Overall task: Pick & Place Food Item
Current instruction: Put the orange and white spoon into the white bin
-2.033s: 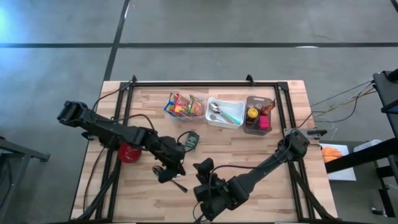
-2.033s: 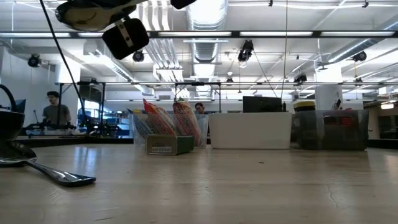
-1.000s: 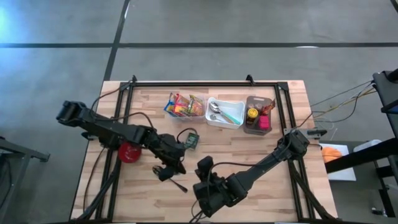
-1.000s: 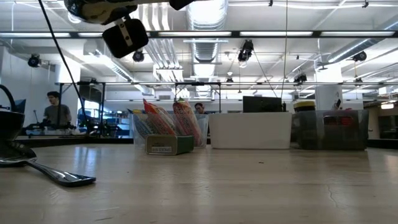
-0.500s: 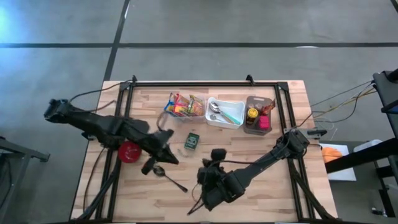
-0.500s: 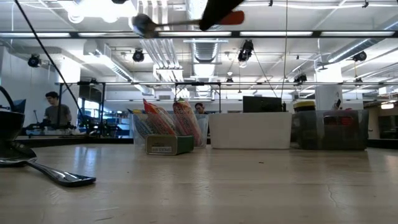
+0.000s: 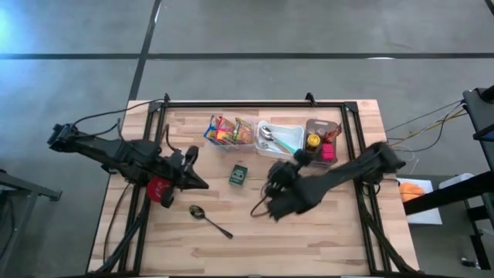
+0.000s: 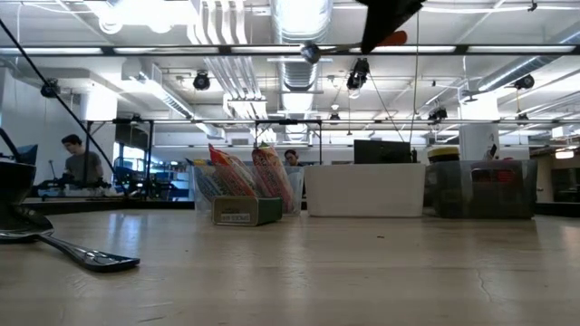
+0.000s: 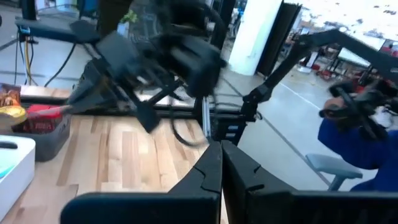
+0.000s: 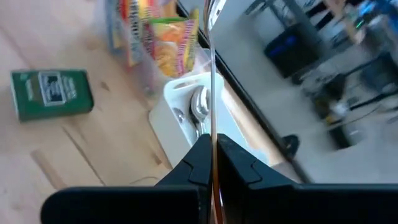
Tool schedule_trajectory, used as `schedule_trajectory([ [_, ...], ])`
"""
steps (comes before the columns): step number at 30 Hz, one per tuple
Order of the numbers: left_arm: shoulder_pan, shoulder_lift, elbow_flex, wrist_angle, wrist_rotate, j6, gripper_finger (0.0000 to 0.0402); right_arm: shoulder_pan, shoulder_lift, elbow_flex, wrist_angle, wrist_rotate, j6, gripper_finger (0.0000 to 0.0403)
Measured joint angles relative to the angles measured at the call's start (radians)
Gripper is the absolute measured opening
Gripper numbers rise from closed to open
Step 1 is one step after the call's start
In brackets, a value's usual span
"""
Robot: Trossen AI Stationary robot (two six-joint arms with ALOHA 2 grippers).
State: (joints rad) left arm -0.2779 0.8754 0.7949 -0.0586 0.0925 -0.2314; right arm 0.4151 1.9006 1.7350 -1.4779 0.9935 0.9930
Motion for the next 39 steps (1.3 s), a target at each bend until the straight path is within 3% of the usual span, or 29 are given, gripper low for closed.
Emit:
schedule_trajectory([
  [4,0.0,-0.032,-0.013,0.011,0.0,0.0,0.0,-0.046,-0.212,-0.213,0.268,-0.08,-0.116,0.0008],
  [11,0.0,-0.041,-0.017,-0.023,-0.008,0.019,0.0,-0.203,-0.573,-0.625,0.84,-0.322,-0.388,0.0008],
  [17,0.0,-0.036,-0.017,-0.08,-0.008,0.019,0.0,-0.388,-0.744,-0.865,1.014,-0.5,-0.402,0.0008],
  [26,0.001,-0.034,-0.017,-0.205,-0.008,0.02,0.0,-0.6,-0.738,-0.973,1.072,-0.767,-0.557,0.0008],
  [35,0.001,-0.034,-0.017,-0.215,-0.008,-0.027,0.0,-0.745,-0.611,-0.898,1.071,-0.944,-0.688,0.0008],
  [39,0.001,-0.034,-0.017,-0.215,-0.008,-0.03,0.0,-0.782,-0.51,-0.839,1.049,-0.976,-0.716,0.0008],
])
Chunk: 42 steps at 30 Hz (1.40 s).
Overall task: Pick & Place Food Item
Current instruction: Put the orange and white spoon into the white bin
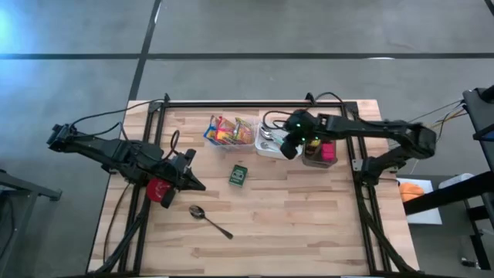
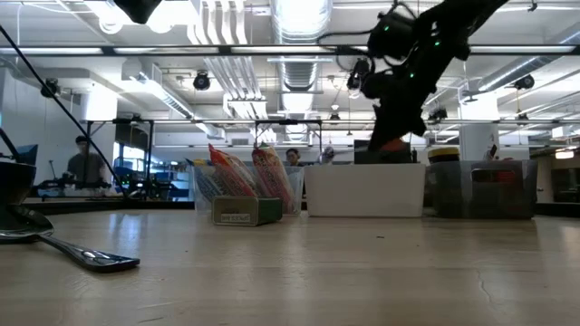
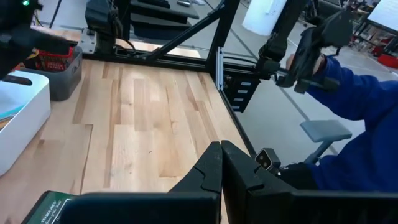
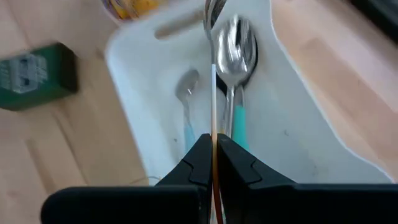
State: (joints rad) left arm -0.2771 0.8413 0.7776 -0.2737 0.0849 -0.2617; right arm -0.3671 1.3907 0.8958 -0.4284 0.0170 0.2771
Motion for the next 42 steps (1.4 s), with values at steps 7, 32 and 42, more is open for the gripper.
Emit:
schedule_trajectory([
  [7,0.0,0.0,0.0,0.0,0.0,-0.001,0.0,-0.014,0.161,0.093,-0.099,-0.002,-0.058,0.0008],
  [32,0.0,0.0,0.0,-0.001,0.0,-0.011,0.0,-0.023,0.27,0.149,-0.167,0.0,-0.071,0.0008],
  [42,0.0,0.0,0.0,-0.001,0.0,-0.01,0.0,-0.022,0.27,0.147,-0.171,0.0,-0.046,0.0008],
])
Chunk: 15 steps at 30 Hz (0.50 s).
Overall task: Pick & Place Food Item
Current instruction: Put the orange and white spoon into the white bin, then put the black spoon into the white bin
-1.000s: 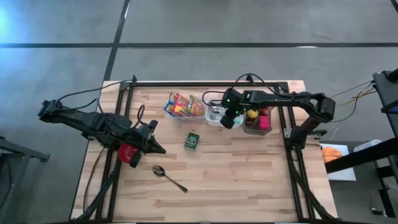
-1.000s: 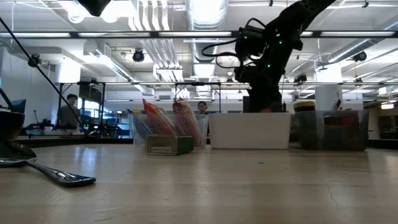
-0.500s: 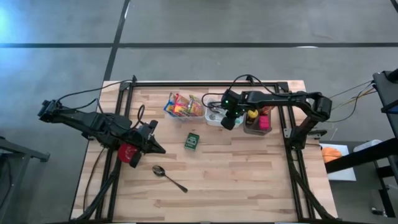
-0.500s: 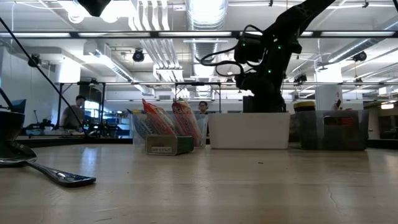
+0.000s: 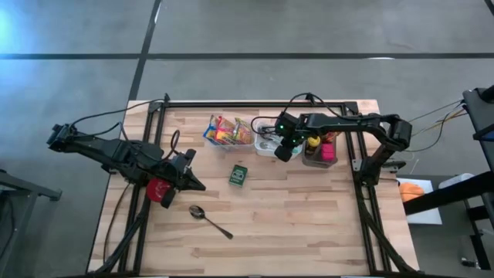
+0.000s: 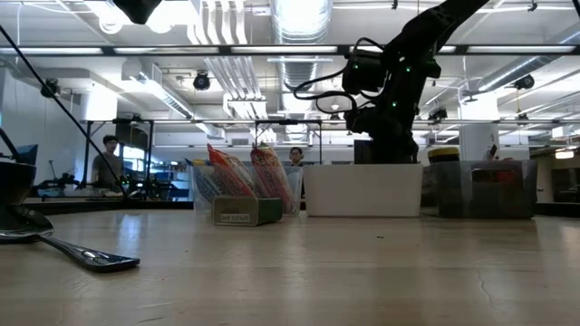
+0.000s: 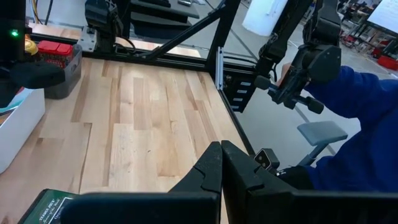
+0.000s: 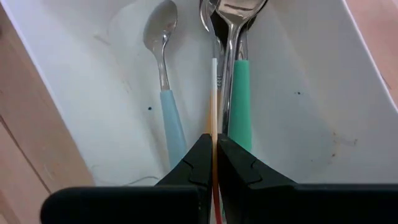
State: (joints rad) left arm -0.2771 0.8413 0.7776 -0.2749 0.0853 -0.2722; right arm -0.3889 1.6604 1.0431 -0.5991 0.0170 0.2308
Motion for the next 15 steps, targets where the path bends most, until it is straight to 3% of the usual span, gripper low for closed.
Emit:
schedule_trajectory([
  [5,0.0,0.0,0.0,0.0,0.0,0.0,0.0,0.0,0.0,-0.001,-0.002,0.001,0.0,0.0031],
  [15,0.0,0.0,0.0,0.0,0.0,0.004,0.0,0.0,0.0,0.001,-0.012,0.001,0.005,0.0173],
])
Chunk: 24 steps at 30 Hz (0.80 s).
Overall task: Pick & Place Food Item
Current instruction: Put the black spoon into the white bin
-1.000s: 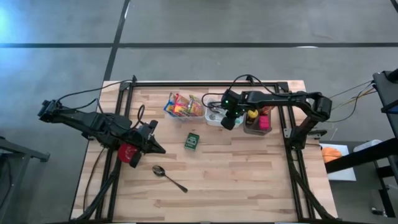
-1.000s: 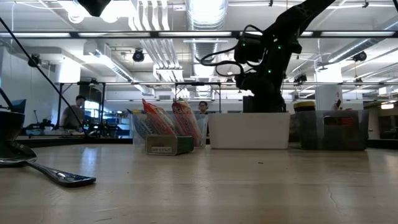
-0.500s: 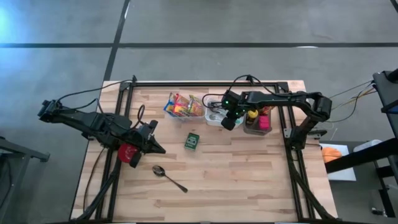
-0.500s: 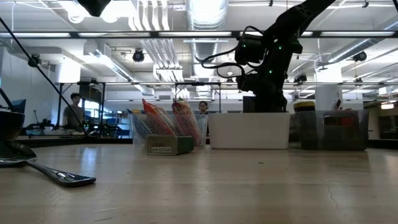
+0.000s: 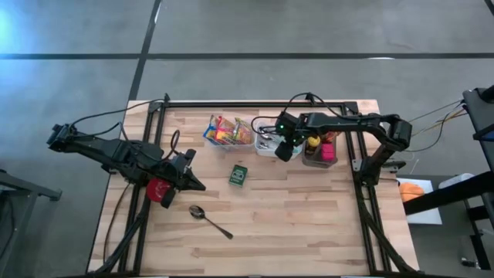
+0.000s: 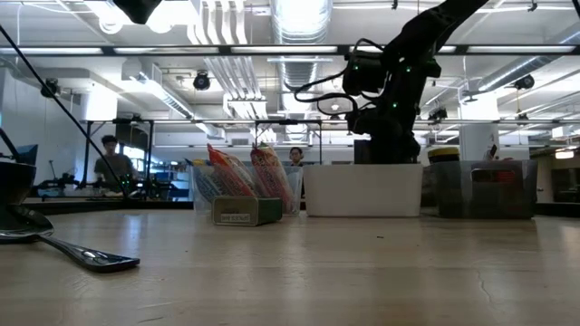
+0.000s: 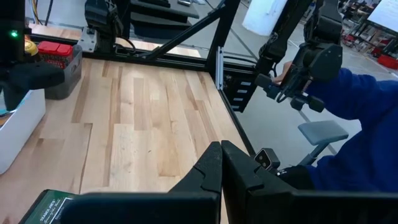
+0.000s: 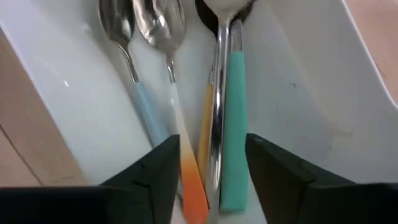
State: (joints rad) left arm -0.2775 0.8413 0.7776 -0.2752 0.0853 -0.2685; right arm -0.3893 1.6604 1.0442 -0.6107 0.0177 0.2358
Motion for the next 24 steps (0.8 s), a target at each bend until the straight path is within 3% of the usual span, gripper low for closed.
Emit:
schedule_trajectory([
  [5,0.0,0.0,0.0,0.0,0.0,0.008,0.0,0.006,-0.005,0.041,-0.066,0.01,0.067,0.0207],
  [10,0.0,0.0,0.0,-0.021,0.0,0.008,0.0,0.039,-0.03,0.072,-0.066,0.078,0.12,0.0212],
  [15,0.0,0.0,0.0,-0.048,0.0,0.007,0.0,0.124,-0.075,0.085,-0.066,0.253,0.154,0.0213],
  [20,0.0,0.0,0.0,-0.058,0.0,-0.007,0.0,0.257,-0.109,0.049,-0.021,0.54,0.229,0.0213],
  [24,0.0,0.0,0.0,0.006,-0.026,-0.02,0.0,0.34,-0.116,0.03,-0.001,0.582,0.215,0.0213],
])
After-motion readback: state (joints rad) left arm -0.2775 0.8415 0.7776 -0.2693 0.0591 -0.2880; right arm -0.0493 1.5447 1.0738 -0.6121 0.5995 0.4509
